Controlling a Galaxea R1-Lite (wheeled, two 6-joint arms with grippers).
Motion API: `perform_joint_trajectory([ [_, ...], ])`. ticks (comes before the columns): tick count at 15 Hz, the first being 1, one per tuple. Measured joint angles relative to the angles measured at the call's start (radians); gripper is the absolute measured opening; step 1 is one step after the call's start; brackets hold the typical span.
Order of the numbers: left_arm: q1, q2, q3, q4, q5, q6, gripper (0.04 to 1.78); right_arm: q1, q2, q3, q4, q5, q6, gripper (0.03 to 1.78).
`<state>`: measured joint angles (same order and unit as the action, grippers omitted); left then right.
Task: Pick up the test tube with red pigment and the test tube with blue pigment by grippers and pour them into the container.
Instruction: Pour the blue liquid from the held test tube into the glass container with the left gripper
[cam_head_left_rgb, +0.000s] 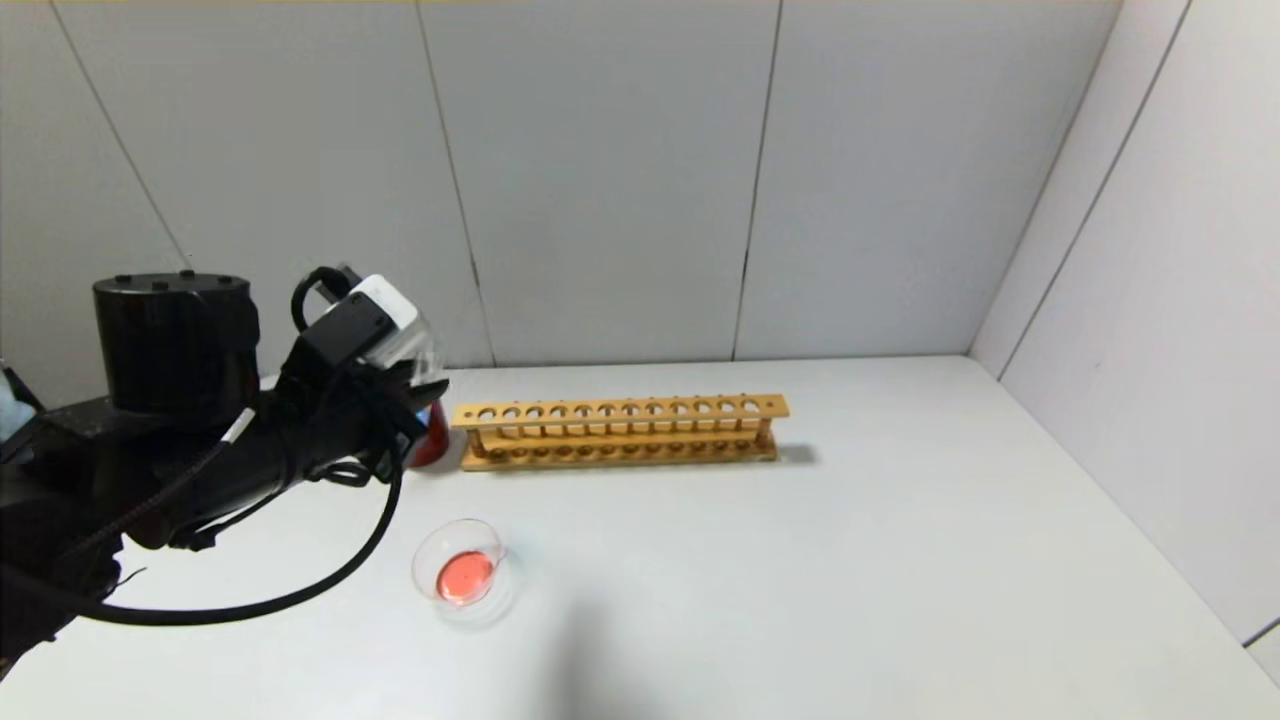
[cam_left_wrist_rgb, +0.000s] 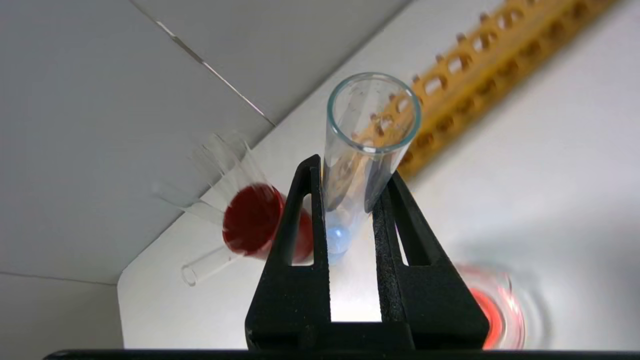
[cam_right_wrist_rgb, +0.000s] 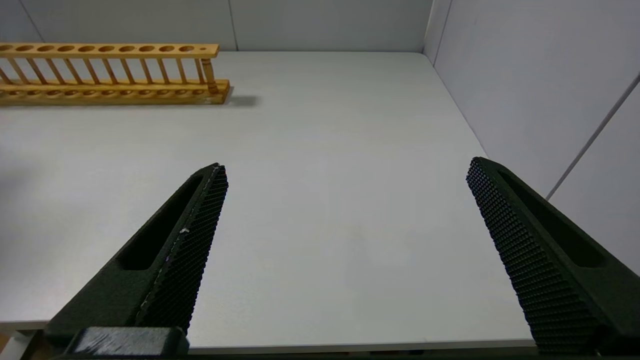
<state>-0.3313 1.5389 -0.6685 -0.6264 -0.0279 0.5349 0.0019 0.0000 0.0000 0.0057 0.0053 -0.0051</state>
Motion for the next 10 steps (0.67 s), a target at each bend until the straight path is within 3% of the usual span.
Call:
perform_joint_trajectory([
  [4, 0.032, 0.001, 0.148, -0.122, -0.033, 0.186, 0.31, -0.001, 0.0, 0.0, 0.0, 0.0, 0.0, 1.75],
  [10, 0.149, 0.07, 0.174, -0.146, -0.21, 0.52, 0.31, -0.001, 0.0, 0.0, 0.0, 0.0, 0.0, 1.75],
])
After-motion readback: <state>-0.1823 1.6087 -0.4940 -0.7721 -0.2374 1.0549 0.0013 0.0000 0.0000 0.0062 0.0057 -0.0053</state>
